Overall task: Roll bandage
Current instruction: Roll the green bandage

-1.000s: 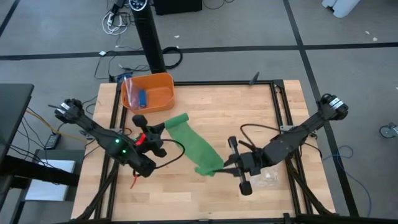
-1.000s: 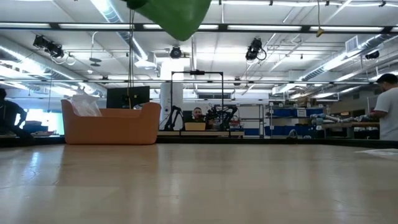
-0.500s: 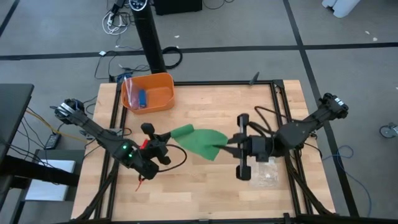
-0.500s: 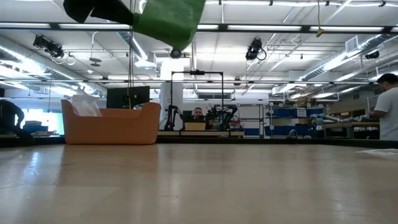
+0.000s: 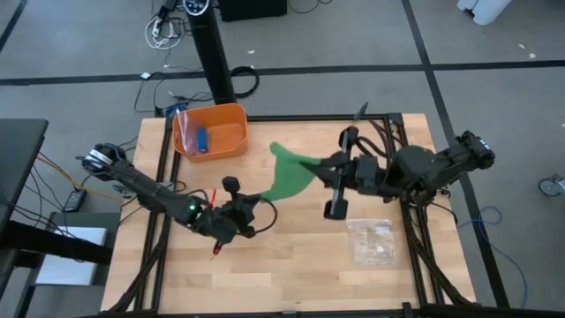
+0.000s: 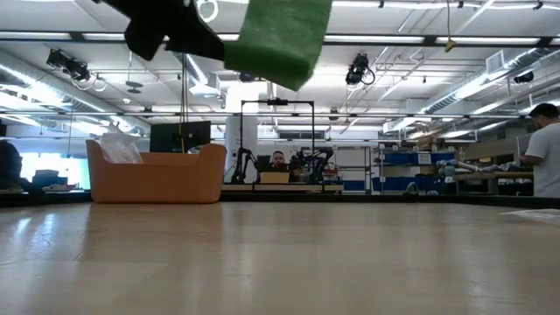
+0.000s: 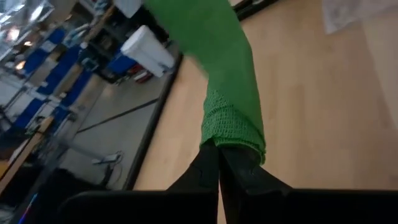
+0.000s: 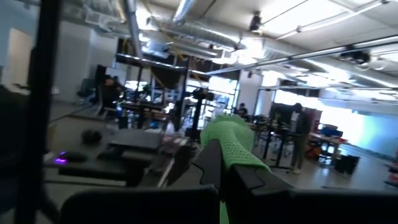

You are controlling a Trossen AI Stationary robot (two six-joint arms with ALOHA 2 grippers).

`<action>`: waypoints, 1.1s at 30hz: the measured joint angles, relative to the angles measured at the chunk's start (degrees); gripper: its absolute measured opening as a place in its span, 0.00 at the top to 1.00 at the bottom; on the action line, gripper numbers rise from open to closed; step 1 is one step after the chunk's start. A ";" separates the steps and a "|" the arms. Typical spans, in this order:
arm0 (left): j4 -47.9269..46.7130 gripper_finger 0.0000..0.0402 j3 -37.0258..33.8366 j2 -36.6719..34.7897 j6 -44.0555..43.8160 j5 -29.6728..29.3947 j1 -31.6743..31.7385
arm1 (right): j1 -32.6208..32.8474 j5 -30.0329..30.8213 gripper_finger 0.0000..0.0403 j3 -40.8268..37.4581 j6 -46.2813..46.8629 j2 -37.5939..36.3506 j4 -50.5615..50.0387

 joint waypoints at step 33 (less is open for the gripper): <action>33.09 1.00 -0.02 15.09 13.46 24.46 13.20 | 1.93 -0.85 1.00 4.52 -2.82 0.00 3.35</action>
